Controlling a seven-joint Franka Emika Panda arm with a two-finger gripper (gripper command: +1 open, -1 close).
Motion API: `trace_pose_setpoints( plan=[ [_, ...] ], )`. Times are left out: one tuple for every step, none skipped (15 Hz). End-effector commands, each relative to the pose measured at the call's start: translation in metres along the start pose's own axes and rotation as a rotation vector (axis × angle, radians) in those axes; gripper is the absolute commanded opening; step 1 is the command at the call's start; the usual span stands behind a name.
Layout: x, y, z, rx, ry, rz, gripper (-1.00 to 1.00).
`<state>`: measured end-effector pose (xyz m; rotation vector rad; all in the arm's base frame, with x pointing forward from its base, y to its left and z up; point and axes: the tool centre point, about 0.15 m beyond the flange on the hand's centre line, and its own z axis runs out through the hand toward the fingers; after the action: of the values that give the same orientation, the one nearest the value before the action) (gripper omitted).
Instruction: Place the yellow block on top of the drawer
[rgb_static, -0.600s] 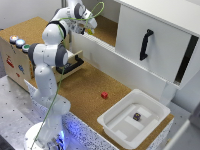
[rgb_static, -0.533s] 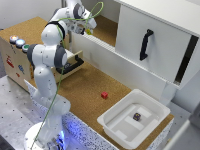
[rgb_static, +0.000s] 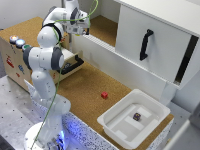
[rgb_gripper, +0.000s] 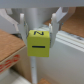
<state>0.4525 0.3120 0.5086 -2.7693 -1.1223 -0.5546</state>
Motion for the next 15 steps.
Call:
trace_pose_setpoints(
  plan=[
    [-0.008, -0.082, 0.000, 0.082, 0.035, -0.203, -1.00],
    [-0.004, -0.100, 0.003, 0.090, 0.028, -0.247, -1.00],
    [0.000, -0.117, 0.006, 0.132, 0.023, -0.281, -1.00],
    [0.006, -0.134, 0.010, 0.151, 0.017, -0.322, -1.00],
    [0.010, -0.146, 0.013, 0.178, 0.019, -0.353, -1.00],
    [0.014, -0.156, 0.018, 0.202, 0.016, -0.373, -1.00],
    [0.018, -0.163, 0.023, 0.243, 0.012, -0.390, -1.00],
    [0.020, -0.167, 0.029, 0.264, 0.000, -0.402, -1.00],
    [0.022, -0.171, 0.035, 0.303, -0.012, -0.410, -1.00],
    [0.022, -0.175, 0.041, 0.342, -0.013, -0.422, -1.00],
    [0.022, -0.183, 0.047, 0.375, -0.017, -0.462, -1.00],
    [0.021, -0.192, 0.051, 0.399, -0.019, -0.502, -1.00],
    [0.021, -0.199, 0.053, 0.417, -0.018, -0.535, -1.00],
    [0.019, -0.203, 0.055, 0.415, -0.018, -0.568, -1.00],
    [0.018, -0.204, 0.057, 0.423, -0.019, -0.588, -1.00]
  ],
)
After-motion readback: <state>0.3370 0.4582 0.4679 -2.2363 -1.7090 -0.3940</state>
